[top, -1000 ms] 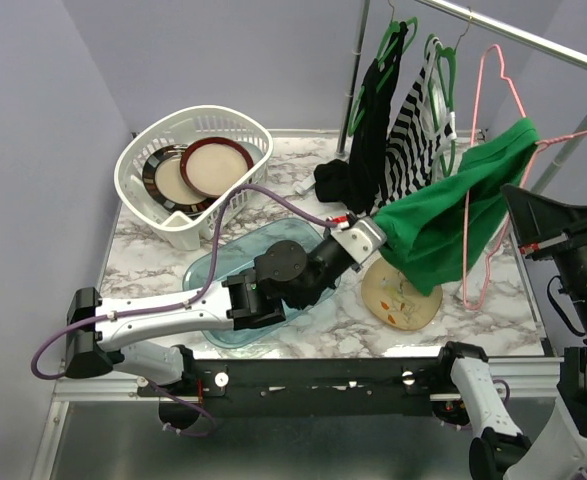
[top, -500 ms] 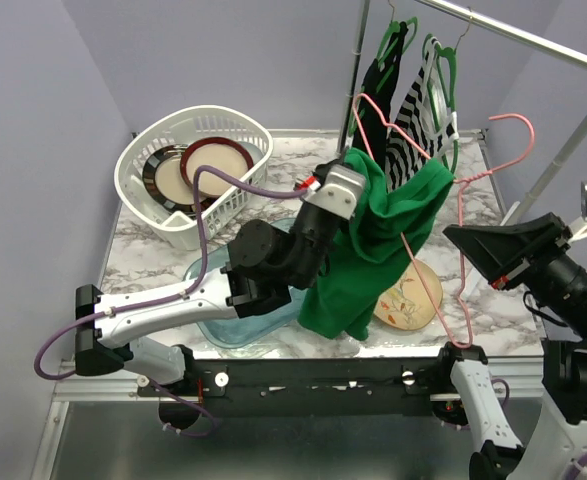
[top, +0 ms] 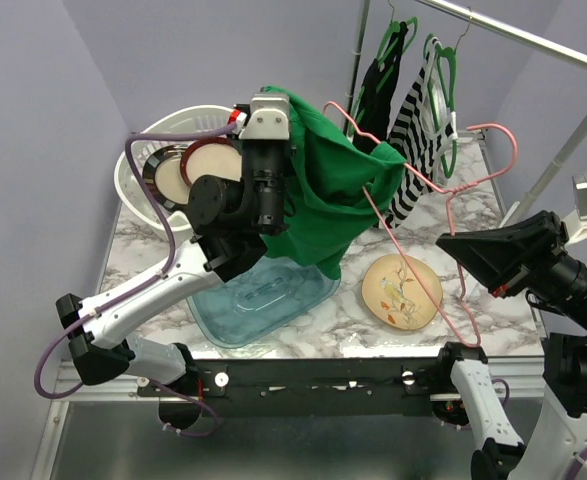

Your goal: Remove the tank top from the hanger

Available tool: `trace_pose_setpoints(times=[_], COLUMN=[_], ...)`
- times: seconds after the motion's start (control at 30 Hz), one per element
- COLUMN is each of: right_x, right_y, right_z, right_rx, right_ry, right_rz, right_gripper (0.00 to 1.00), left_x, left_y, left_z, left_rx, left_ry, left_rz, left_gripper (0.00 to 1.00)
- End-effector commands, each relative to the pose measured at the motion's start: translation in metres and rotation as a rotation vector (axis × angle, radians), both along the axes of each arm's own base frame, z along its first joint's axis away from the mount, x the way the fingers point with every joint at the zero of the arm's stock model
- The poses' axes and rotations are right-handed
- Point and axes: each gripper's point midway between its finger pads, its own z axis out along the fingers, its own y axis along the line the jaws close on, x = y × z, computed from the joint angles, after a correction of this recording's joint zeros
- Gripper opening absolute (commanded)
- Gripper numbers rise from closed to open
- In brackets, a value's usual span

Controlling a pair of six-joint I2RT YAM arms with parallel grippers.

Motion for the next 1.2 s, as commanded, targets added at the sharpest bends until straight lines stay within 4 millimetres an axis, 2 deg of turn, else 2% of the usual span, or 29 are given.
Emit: trace_pose_setpoints(times=[0.0, 0.13, 0.17, 0.23, 0.27, 0.33, 0.57, 0.73, 0.77, 0.9, 1.0, 1.03, 1.17], right_x=[0.008, 0.012, 0.013, 0.011, 0.011, 0.008, 0.000, -0.010, -0.010, -0.016, -0.016, -0.016, -0.013], right_y=[0.001, 0.000, 0.000, 0.000, 0.000, 0.001, 0.001, 0.003, 0.003, 0.004, 0.002, 0.001, -0.003], right_z=[-0.017, -0.025, -0.025, -0.023, -0.022, -0.020, -0.015, -0.015, -0.015, -0.012, -0.011, -0.009, -0.005], right_rx=[-0.011, -0.012, -0.015, -0.018, -0.021, -0.025, -0.048, -0.059, -0.063, -0.069, -0.069, -0.068, -0.051], right_ry=[0.011, 0.029, 0.027, 0.023, 0.018, 0.008, -0.036, -0.069, -0.076, -0.095, -0.105, -0.112, -0.113], right_rz=[0.040, 0.032, 0.034, 0.029, 0.025, 0.028, 0.019, 0.038, 0.037, 0.041, 0.020, 0.007, -0.042], right_gripper=[0.01, 0.01, 0.01, 0.01, 0.01, 0.01, 0.01, 0.01, 0.01, 0.01, 0.01, 0.01, 0.01], left_x=[0.013, 0.028, 0.028, 0.038, 0.038, 0.045, 0.051, 0.059, 0.061, 0.058, 0.055, 0.055, 0.050], left_y=[0.036, 0.047, 0.053, 0.054, 0.058, 0.057, 0.081, 0.098, 0.096, 0.104, 0.096, 0.094, 0.090], left_z=[0.002, -0.003, 0.003, -0.001, 0.006, 0.001, 0.015, 0.011, 0.005, 0.005, 0.007, 0.001, -0.001], left_rx=[-0.070, -0.042, -0.055, -0.038, -0.051, -0.029, -0.062, -0.074, -0.065, -0.095, -0.094, -0.070, -0.075], left_ry=[0.030, 0.061, 0.058, 0.089, 0.085, 0.119, 0.149, 0.183, 0.189, 0.191, 0.185, 0.210, 0.213], left_rz=[0.078, 0.141, 0.150, 0.159, 0.157, 0.164, 0.211, 0.263, 0.260, 0.248, 0.180, 0.169, 0.114], left_gripper=[0.00, 0.00, 0.00, 0.00, 0.00, 0.00, 0.00, 0.00, 0.00, 0.00, 0.00, 0.00, 0.00])
